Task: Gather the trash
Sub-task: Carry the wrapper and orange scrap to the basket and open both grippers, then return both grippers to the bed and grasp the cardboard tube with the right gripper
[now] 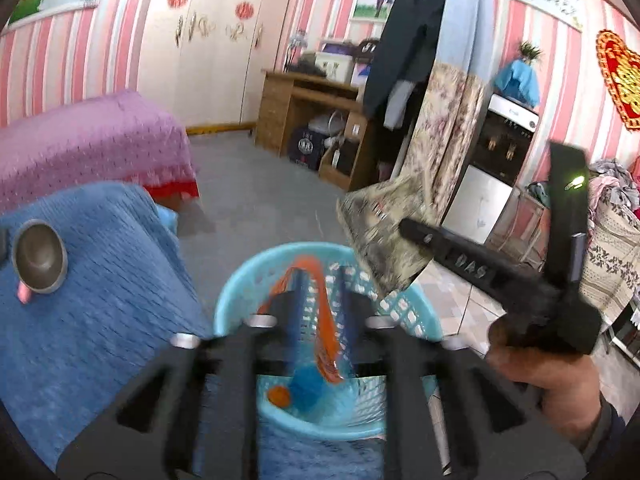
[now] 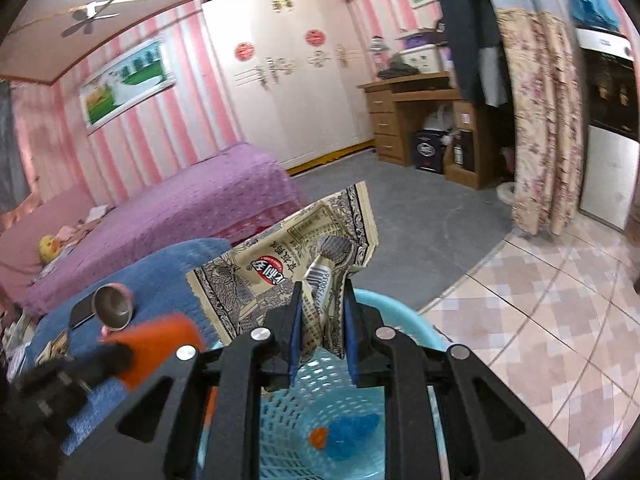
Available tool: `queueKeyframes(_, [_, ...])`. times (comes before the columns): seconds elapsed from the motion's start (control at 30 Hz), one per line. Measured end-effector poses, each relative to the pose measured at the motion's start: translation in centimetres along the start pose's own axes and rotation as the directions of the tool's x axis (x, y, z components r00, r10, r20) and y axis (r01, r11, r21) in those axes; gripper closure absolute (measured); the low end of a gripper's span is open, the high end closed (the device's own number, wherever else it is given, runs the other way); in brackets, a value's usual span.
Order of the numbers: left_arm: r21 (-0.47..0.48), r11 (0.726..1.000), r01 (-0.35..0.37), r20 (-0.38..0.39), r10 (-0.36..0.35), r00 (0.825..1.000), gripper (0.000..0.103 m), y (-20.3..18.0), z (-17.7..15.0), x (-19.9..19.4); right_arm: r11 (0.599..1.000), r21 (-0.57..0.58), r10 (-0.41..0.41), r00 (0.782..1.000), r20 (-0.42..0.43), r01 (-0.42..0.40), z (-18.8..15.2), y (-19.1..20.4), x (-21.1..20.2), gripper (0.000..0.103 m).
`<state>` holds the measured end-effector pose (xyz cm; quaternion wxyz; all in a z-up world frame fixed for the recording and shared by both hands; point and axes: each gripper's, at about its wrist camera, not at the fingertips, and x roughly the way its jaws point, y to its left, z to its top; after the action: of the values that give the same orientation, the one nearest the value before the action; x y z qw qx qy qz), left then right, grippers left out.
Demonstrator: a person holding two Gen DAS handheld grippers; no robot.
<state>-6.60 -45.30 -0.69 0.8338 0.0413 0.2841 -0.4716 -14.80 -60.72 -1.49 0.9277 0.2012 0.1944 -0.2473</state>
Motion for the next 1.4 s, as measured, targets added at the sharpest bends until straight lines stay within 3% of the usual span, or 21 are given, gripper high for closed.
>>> queueKeyframes(0.03, [0.003,1.0,-0.013,-0.002,0.013,1.0,0.055,-0.2,-0.1,0.3,1.0,0.009,-0.009,1.0,-0.006,0.009,0.0,-0.4,0.2,0.084])
queueKeyframes(0.2, [0.01,0.997,-0.08,-0.008,0.08,0.997,0.047,0.8,-0.2,0.3,1.0,0.015,0.002,0.999,-0.033,-0.001,-0.1,-0.9,0.8,0.084])
queueKeyframes(0.27, [-0.005,0.995,-0.095,-0.004,0.095,0.995,0.047,1.9,-0.1,-0.5,1.0,0.016,0.012,0.999,-0.044,-0.011,-0.2,-0.8,1.0,0.079])
queueKeyframes(0.33, [-0.02,0.991,-0.132,0.002,0.132,0.991,0.047,3.4,-0.1,-1.7,1.0,-0.001,0.012,0.996,-0.088,-0.012,-0.5,-0.3,1.8,0.058])
queueKeyframes(0.37, [-0.026,0.989,-0.143,0.008,0.143,0.99,0.047,4.1,-0.1,-2.4,1.0,-0.009,-0.002,0.996,-0.089,0.001,-0.6,-0.1,1.9,0.054])
queueKeyframes(0.5, [-0.074,0.97,-0.23,0.03,0.232,0.972,0.047,8.3,-0.2,-6.9,1.0,0.014,-0.022,0.998,-0.053,0.022,-0.2,0.2,1.2,0.051])
queueKeyframes(0.6, [-0.089,0.941,-0.326,0.056,0.332,0.942,0.045,12.2,-0.5,-11.6,1.0,0.006,-0.009,0.999,-0.051,0.009,-0.4,1.3,1.0,0.051])
queueKeyframes(0.7, [-0.163,0.886,-0.435,0.07,0.45,0.89,0.044,17.1,-1.8,-17.1,0.999,-0.045,0.008,0.999,-0.044,-0.01,-0.5,3.6,0.8,0.051])
queueKeyframes(0.73, [-0.194,0.859,-0.473,0.074,0.494,0.866,0.043,18.7,-2.5,-18.9,0.997,-0.067,0.02,0.999,-0.042,-0.023,-0.6,4.8,0.7,0.051])
queueKeyframes(0.77, [-0.224,0.822,-0.524,0.072,0.55,0.832,0.043,20.5,-3.6,-20.8,0.995,-0.088,0.042,0.998,-0.043,-0.045,-0.8,6.1,0.7,0.051])
queueKeyframes(0.83, [-0.291,0.763,-0.577,0.043,0.613,0.789,0.042,23.6,-5.6,-23.4,0.987,-0.134,0.085,0.995,-0.056,-0.092,-1.3,9.0,0.8,0.051])
queueKeyframes(0.93, [-0.375,0.721,-0.582,-0.044,0.614,0.788,0.042,28.1,-8.6,-26.2,0.968,-0.183,0.156,0.983,-0.096,-0.172,-2.4,13.2,0.9,0.051])
queueKeyframes(1.0, [-0.393,0.681,-0.619,-0.087,0.642,0.762,0.042,30.1,-10.2,-27.5,0.95,-0.208,0.209,0.97,-0.125,-0.232,-3.3,16.3,0.8,0.051])
queueKeyframes(1.13, [-0.412,0.655,-0.633,-0.157,0.633,0.758,0.042,32.9,-13.3,-29.0,0.905,-0.28,0.278,0.943,-0.182,-0.321,-6.0,22.5,0.3,0.05])
queueKeyframes(1.27, [-0.452,0.694,-0.56,-0.182,0.543,0.82,0.042,34.3,-15.1,-28.9,0.862,-0.34,0.314,0.923,-0.223,-0.376,-8.6,28.0,-0.3,0.05])
queueKeyframes(1.3, [-0.452,0.699,-0.555,-0.181,0.537,0.824,0.042,34.5,-15.1,-28.9,0.855,-0.353,0.315,0.921,-0.229,-0.381,-9.1,28.8,-0.4,0.05])
queueKeyframes(1.4, [-0.453,0.716,-0.532,-0.182,0.51,0.841,0.033,34.8,-14.9,-27.9,0.824,-0.421,0.298,0.922,-0.246,-0.379,-11.2,32.1,-0.5,0.035])
